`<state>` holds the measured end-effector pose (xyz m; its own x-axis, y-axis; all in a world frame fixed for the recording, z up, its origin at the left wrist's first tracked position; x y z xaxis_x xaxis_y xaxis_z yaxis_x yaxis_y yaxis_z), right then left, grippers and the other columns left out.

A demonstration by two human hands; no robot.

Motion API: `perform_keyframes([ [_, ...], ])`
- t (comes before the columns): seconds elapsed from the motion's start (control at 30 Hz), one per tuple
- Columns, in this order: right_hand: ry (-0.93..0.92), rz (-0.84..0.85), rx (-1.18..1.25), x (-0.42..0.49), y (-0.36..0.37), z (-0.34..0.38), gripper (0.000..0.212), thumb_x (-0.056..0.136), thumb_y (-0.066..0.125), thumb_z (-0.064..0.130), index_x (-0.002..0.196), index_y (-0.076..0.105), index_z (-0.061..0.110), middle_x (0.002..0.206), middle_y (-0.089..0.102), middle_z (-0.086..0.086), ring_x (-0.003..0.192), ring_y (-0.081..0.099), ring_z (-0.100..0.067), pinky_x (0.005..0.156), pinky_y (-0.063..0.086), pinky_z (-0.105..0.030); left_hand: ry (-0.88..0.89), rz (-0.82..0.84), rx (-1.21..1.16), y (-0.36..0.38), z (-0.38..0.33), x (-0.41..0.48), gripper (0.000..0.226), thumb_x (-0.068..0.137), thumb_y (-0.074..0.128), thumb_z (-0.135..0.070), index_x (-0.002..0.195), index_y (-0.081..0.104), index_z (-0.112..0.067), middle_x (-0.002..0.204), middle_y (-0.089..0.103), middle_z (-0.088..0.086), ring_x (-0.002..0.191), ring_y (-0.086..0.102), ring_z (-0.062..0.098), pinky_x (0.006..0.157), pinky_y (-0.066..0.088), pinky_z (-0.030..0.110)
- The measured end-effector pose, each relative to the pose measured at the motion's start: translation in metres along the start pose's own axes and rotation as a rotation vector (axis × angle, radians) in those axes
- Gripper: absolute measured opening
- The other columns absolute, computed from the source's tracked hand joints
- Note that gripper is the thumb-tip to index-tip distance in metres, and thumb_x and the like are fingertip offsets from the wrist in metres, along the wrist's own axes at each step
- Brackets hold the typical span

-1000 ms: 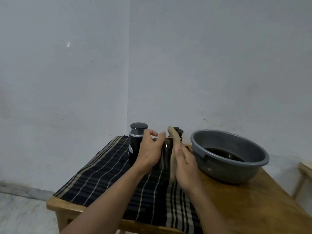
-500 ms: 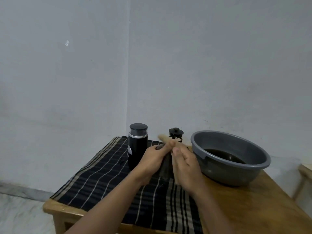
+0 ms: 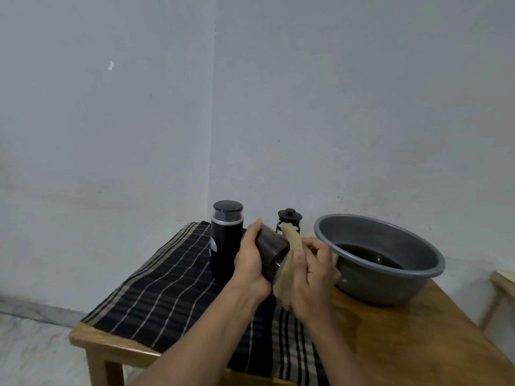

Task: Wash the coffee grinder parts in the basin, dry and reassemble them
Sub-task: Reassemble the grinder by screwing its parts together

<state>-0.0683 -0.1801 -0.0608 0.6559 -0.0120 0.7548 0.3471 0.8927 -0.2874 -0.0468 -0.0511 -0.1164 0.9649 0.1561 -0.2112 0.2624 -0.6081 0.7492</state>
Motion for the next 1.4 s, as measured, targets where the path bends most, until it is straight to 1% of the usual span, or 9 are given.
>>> perform_keyframes([
  [0.13, -0.222, 0.006, -0.104, -0.006, -0.007, 0.011, 0.045, 0.107, 0.029, 0.039, 0.118, 0.067, 0.018, 0.117, 0.062, 0.008, 0.115, 0.054, -0.012, 0.098, 0.032, -0.039, -0.067, 0.004, -0.147, 0.003, 0.013, 0.000, 0.072, 0.080, 0.071, -0.066, 0.114, 0.073, -0.003, 0.106, 0.076, 0.020, 0.099, 0.073, 0.036, 0.091, 0.059, 0.048],
  [0.3, -0.358, 0.462, -0.329, -0.018, 0.033, 0.022, 0.081, 0.095, 0.006, 0.074, 0.151, 0.040, 0.026, 0.145, 0.054, 0.008, 0.141, 0.037, -0.002, 0.121, 0.009, -0.054, 0.111, -0.132, 0.216, -0.002, 0.001, 0.001, 0.075, 0.067, 0.089, -0.054, 0.118, 0.067, -0.004, 0.101, 0.078, 0.012, 0.093, 0.076, 0.028, 0.091, 0.060, 0.041],
  [0.47, 0.406, 0.428, 0.726, -0.025, 0.045, 0.010, 0.093, 0.072, 0.034, 0.096, 0.131, 0.060, 0.030, 0.129, 0.068, 0.009, 0.126, 0.058, -0.006, 0.109, 0.044, -0.034, 0.267, -0.137, 0.254, 0.006, -0.013, -0.002, 0.050, 0.077, 0.085, -0.043, 0.106, 0.072, -0.005, 0.095, 0.079, 0.010, 0.090, 0.076, 0.024, 0.082, 0.062, 0.037],
  [0.63, 0.940, 0.396, 1.392, -0.052, 0.054, 0.010, 0.054, 0.094, 0.056, 0.048, 0.128, 0.068, 0.008, 0.127, 0.068, -0.019, 0.119, 0.066, -0.032, 0.106, 0.045, -0.050, 0.707, -0.095, 0.524, 0.008, -0.051, -0.019, 0.054, 0.074, 0.083, -0.045, 0.111, 0.067, -0.010, 0.099, 0.075, 0.004, 0.089, 0.072, 0.012, 0.071, 0.056, 0.018],
  [0.77, 0.924, 0.371, 0.921, -0.054, 0.036, -0.035, 0.037, 0.089, 0.071, 0.032, 0.118, 0.069, 0.008, 0.110, 0.075, -0.017, 0.104, 0.073, -0.032, 0.100, 0.053, -0.053, 0.856, -0.087, 0.801, 0.012, -0.048, -0.023, 0.055, 0.071, 0.091, -0.042, 0.113, 0.060, -0.022, 0.103, 0.070, -0.006, 0.091, 0.070, 0.004, 0.078, 0.057, 0.019],
  [0.9, 0.714, 0.398, 0.215, -0.044, 0.003, -0.072, 0.049, 0.078, 0.071, 0.061, 0.111, 0.063, 0.026, 0.107, 0.071, 0.004, 0.096, 0.067, -0.012, 0.083, 0.055, -0.033, 0.792, -0.113, 0.991, 0.007, -0.048, -0.011, 0.068, 0.063, 0.093, -0.051, 0.116, 0.057, -0.028, 0.110, 0.065, -0.010, 0.099, 0.064, 0.000, 0.087, 0.055, 0.018],
  [1.13, 0.368, 0.679, -0.512, -0.024, 0.005, -0.079, 0.079, 0.075, 0.073, 0.066, 0.142, 0.040, 0.040, 0.146, 0.047, 0.011, 0.136, 0.041, -0.017, 0.115, 0.031, -0.049, 0.692, -0.044, 1.249, -0.007, -0.037, 0.001, 0.095, 0.053, 0.097, -0.052, 0.135, 0.056, -0.029, 0.119, 0.061, -0.014, 0.111, 0.057, -0.001, 0.083, 0.040, 0.002],
  [1.3, 0.337, 0.724, 0.059, -0.019, 0.045, -0.042, 0.116, 0.066, 0.092, 0.035, 0.153, 0.018, 0.052, 0.150, 0.038, 0.017, 0.140, 0.037, -0.012, 0.109, 0.045, -0.035, 0.585, 0.053, 1.312, -0.013, -0.034, 0.004, 0.120, 0.042, 0.094, -0.067, 0.147, 0.046, -0.035, 0.128, 0.066, -0.012, 0.125, 0.057, 0.005, 0.107, 0.049, 0.030],
  [1.4, 0.292, 0.709, 0.140, -0.016, 0.060, -0.041, 0.111, 0.063, 0.094, 0.034, 0.150, 0.027, 0.053, 0.142, 0.038, 0.019, 0.130, 0.043, -0.007, 0.101, 0.049, -0.028, 0.698, 0.033, 1.344, -0.014, -0.059, -0.015, 0.115, 0.050, 0.089, -0.071, 0.148, 0.045, -0.031, 0.125, 0.065, -0.013, 0.112, 0.060, 0.001, 0.095, 0.049, 0.019],
])
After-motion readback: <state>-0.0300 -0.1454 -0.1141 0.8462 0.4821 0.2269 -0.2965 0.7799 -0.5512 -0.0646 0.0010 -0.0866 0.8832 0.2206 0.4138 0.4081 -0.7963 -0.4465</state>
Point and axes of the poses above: each hand's wrist, its own x-axis towards the middle knuckle, its own y-axis out of the palm, z = x × y, the point moved 10 cm from there along x, towards the middle knuckle
